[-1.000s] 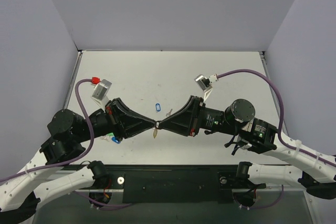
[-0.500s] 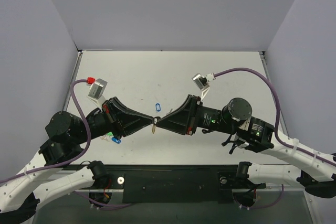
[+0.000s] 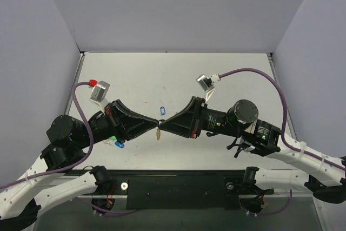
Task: Remove the keys from the keyring
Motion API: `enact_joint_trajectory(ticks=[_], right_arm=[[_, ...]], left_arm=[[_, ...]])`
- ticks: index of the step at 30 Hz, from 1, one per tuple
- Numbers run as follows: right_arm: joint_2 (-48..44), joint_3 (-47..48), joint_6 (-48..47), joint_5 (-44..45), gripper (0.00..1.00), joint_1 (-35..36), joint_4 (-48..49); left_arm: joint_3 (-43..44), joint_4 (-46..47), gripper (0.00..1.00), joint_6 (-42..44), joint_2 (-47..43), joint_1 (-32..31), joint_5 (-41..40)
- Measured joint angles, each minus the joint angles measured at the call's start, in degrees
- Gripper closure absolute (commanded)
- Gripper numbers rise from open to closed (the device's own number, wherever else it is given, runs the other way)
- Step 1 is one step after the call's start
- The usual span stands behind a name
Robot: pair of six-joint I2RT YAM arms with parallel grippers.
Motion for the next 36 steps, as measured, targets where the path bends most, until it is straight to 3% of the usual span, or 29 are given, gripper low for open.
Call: enact_joint_trajectory(ticks=[8,15,16,17,19,24,28,36], right_arm=[[0.1,0.0,0.5,-0.1,1.00,0.0,0.2],[0.1,0.0,0.7,-0.5,1.00,0.0,0.8],[0.1,0.0,0.7,-0.5,1.00,0.0,0.9],[0.1,0.0,0.7,-0.5,1.00,0.0,0.9],[0.1,0.0,0.7,-0.6,1.00,0.0,0.9],[0.1,0.0,0.4,-0.4,1.00,0.0,0.0],[0.1,0.0,-0.1,0.0,1.00,0.0,-0.3],[0.1,0.3,-0.9,0.5,1.00,0.0,-0.9]], left_arm=[[-0.3,0.3,1.00,-0.3,0.0,0.0,0.0],[-0.3,1.1,1.00,-0.9,0.2,0.0,0.5],[-0.3,1.2,0.96,-1.0,0.2,0.0,0.7],[-0.3,1.2,0.82,-1.0,0.2,0.0,0.8],[-0.3,1.2,0.64,-1.2,0.2,0.0,0.9],[-0.3,0.6,0.42,-1.0,0.0,0.0,1.0],[0.1,-0.5,0.42,-0.8,-0.6,0.0,-0.1],[0.2,-0.5,0.52,-0.9,-1.6,0.0,-1.5]])
